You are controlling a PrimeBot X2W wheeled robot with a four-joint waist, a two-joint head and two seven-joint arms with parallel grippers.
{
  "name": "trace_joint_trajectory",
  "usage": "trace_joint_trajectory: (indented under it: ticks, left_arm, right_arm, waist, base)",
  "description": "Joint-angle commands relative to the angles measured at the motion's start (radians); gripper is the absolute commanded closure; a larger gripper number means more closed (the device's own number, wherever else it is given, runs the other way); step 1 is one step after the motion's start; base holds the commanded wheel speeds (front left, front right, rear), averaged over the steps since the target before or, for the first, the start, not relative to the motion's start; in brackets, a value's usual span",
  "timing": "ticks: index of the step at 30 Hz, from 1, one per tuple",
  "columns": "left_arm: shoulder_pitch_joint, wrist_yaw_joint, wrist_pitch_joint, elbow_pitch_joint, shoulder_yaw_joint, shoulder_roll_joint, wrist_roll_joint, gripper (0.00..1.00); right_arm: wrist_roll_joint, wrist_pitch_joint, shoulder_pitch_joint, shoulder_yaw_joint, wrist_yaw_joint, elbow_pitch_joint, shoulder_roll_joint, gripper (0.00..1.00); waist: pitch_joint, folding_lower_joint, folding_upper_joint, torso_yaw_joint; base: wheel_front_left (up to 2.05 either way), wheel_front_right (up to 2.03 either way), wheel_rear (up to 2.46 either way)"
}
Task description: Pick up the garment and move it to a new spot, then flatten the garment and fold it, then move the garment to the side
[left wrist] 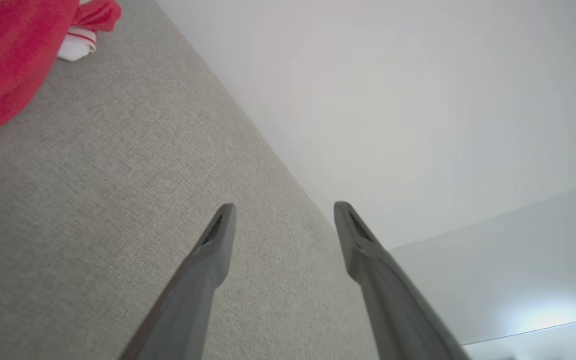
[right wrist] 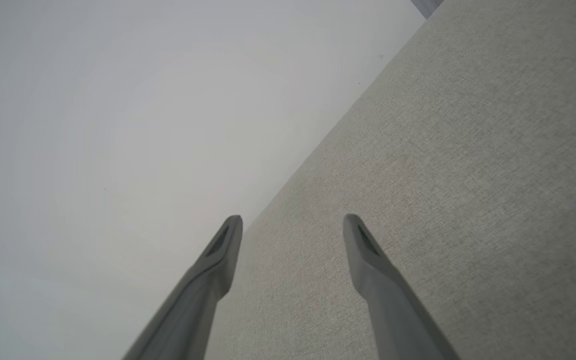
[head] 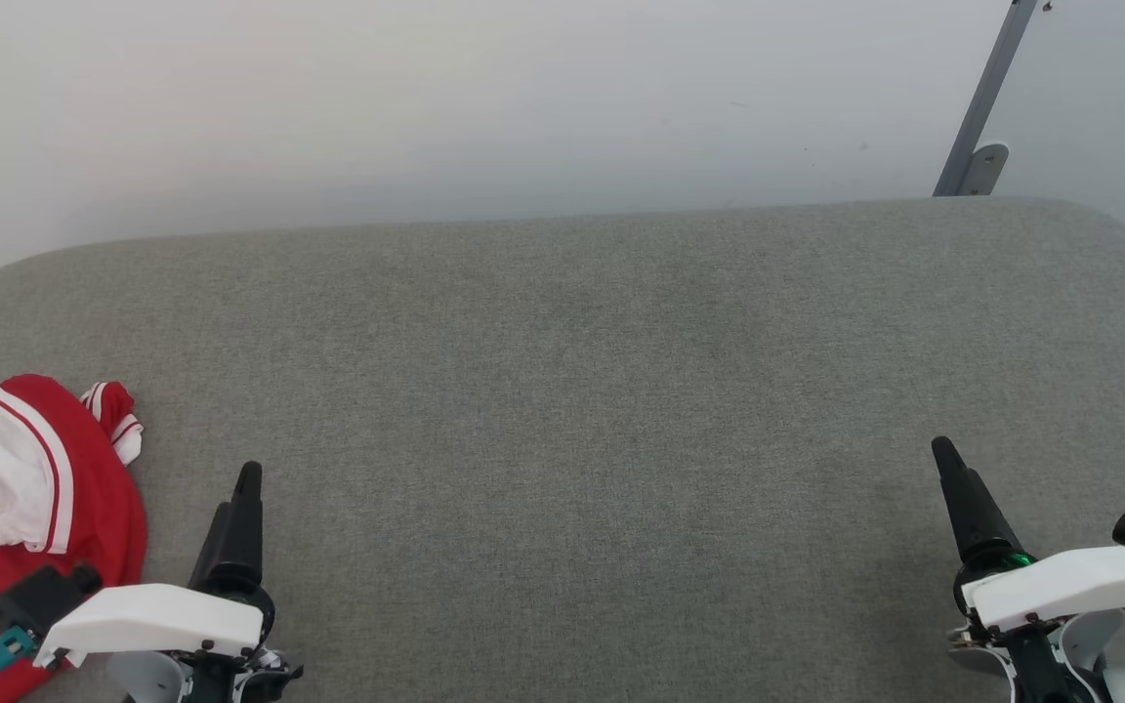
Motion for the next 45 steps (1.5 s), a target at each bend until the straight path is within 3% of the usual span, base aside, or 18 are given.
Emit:
trace_joint_trajectory:
  ticks: [1,7,8,45]
  left_arm:
    - [-0.028,0.003,-0.008,-0.02,-0.005,0.014,0.032,0.0]
    - [-0.012,0.002,-0.034,-0.038,-0.007,0.019,0.137,0.0]
    - [-0.008,-0.02,-0.074,-0.057,0.005,0.013,0.297,0.0]
    - [0.034,-0.066,-0.169,-0.091,0.009,0.011,0.727,0.0]
  right_arm:
    - [-0.026,-0.005,-0.023,0.003,0.001,-0.019,-0.01,0.0]
    - [-0.122,-0.009,-0.018,0.001,0.001,-0.039,-0.018,0.0]
    - [-0.266,-0.016,-0.005,-0.005,0.002,-0.069,-0.025,0.0]
    - [-0.625,-0.037,0.027,0.007,0.002,-0.142,-0.045,0.0]
  waist:
    - [0.0,0.0,-0.0001,0.0]
    - [0.0,0.0,-0.0001,-0.001]
    - [0.004,0.0,-0.0001,-0.002]
    - [0.001,0.0,-0.0001,0.001]
  base:
    - [0.0,0.0,0.0]
    - [0.0,0.0,0.0]
    - [0.0,0.0,0.0]
    - [0.0,0.0,0.0]
